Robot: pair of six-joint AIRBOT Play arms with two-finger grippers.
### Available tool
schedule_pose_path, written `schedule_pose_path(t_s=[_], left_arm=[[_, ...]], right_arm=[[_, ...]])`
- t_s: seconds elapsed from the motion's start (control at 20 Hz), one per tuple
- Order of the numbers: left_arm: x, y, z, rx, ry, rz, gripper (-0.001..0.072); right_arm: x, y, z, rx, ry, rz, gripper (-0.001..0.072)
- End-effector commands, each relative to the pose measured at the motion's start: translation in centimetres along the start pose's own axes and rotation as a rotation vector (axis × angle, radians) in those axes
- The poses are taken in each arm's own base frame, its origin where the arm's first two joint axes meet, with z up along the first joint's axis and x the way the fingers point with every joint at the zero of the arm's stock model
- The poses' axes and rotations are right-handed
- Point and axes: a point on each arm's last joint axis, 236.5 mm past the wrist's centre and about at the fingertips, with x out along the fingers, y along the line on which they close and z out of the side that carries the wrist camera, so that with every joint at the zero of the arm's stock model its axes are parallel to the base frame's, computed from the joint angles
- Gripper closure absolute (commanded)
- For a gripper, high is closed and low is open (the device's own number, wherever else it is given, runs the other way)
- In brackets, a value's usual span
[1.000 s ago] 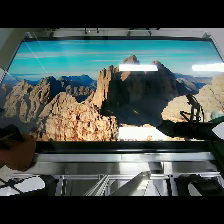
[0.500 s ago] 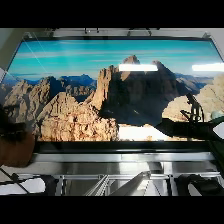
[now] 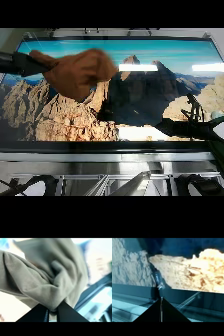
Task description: Fold the shirts.
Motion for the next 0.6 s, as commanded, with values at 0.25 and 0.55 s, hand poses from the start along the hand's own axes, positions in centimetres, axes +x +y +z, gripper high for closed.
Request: schedule_pose_path(t_s=[0.25,0.55], left_arm=[[8.2,-3.4,-3.4,-0.047,0.169,-0.225,-0.0013],[8.9,5.4,-8.2,-0.233,0.362,-0.106,-0.0012]], right_arm=[[0.0,0.0,0.0,-0.001,-0.001,0.0,0.0698],[0.0,-0.1,0.6,0.002,-0.023,-0.002,0.044]])
